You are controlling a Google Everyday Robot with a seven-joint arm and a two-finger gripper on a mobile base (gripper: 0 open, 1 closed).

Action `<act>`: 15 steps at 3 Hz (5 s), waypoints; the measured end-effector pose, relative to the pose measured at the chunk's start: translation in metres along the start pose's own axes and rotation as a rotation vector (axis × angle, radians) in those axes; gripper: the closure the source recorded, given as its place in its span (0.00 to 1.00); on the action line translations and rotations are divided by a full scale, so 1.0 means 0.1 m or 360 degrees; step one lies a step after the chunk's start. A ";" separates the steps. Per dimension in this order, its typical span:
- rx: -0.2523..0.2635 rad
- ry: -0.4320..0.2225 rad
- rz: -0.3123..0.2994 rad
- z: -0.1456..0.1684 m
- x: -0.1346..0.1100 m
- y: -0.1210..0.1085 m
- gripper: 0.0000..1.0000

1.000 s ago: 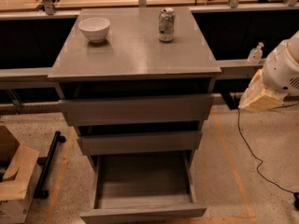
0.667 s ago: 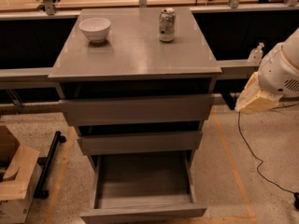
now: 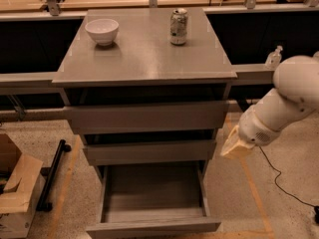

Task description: Close bottom drawer

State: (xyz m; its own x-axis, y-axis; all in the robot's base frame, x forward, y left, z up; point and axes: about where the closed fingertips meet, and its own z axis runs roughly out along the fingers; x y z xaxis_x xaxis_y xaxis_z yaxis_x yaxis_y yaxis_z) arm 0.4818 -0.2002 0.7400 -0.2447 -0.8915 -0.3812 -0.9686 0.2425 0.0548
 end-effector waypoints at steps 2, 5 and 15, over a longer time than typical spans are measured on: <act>-0.0308 -0.0108 0.0251 1.46 0.35 0.02 1.00; -0.0551 -0.0162 0.0375 2.89 0.54 0.10 1.00; -0.0642 0.0107 0.0778 5.40 1.62 -0.06 1.00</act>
Offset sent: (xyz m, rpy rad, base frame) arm 0.0003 0.0195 -0.1031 0.0881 0.1457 -0.0591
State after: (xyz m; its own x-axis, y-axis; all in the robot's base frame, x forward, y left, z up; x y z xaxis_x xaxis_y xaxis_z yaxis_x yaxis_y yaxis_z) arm 0.4717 -0.1395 0.1801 -0.6523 -0.7394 -0.1664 -0.6814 0.4761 0.5559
